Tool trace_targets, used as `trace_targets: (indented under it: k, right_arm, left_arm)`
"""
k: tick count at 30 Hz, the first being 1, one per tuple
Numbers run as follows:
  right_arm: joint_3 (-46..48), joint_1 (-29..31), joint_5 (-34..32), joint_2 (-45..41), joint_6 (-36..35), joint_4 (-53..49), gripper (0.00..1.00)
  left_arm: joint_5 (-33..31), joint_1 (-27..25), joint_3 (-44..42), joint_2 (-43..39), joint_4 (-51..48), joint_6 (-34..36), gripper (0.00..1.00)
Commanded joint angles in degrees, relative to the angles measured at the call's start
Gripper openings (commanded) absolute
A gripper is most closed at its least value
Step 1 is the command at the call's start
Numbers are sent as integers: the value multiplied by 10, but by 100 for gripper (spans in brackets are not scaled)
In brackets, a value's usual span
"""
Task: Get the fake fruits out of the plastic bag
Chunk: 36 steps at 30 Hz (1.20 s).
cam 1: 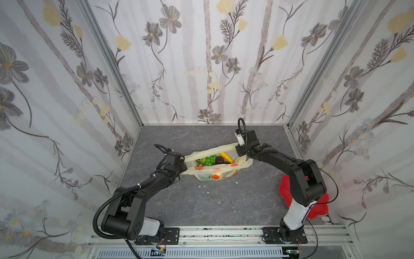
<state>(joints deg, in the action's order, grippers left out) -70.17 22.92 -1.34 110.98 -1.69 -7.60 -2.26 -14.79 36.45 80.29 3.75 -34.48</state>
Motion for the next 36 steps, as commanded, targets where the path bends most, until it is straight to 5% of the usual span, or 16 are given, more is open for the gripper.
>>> trace_targets:
  k: [1,6,11,20,25,36]
  right_arm:
    - [29,-36,101,-18,84,45,0]
    - [80,-55,190,-38,125,92,0]
    - [95,-48,202,-61,140,94,0]
    - [108,-48,203,-96,144,87,0]
    - [108,-47,201,-92,145,89,0]
    - [89,-47,191,-89,143,74,0]
  left_arm:
    - [-28,27,-8,-1,12,-25,2]
    - [6,35,4,20,17,-16,9]
    - [16,0,5,4,13,1,36]
    - [-151,-76,15,-124,-85,26,77]
    - [-238,-133,73,-137,-133,60,84]
    - [-239,-283,207,64,-139,303,93]
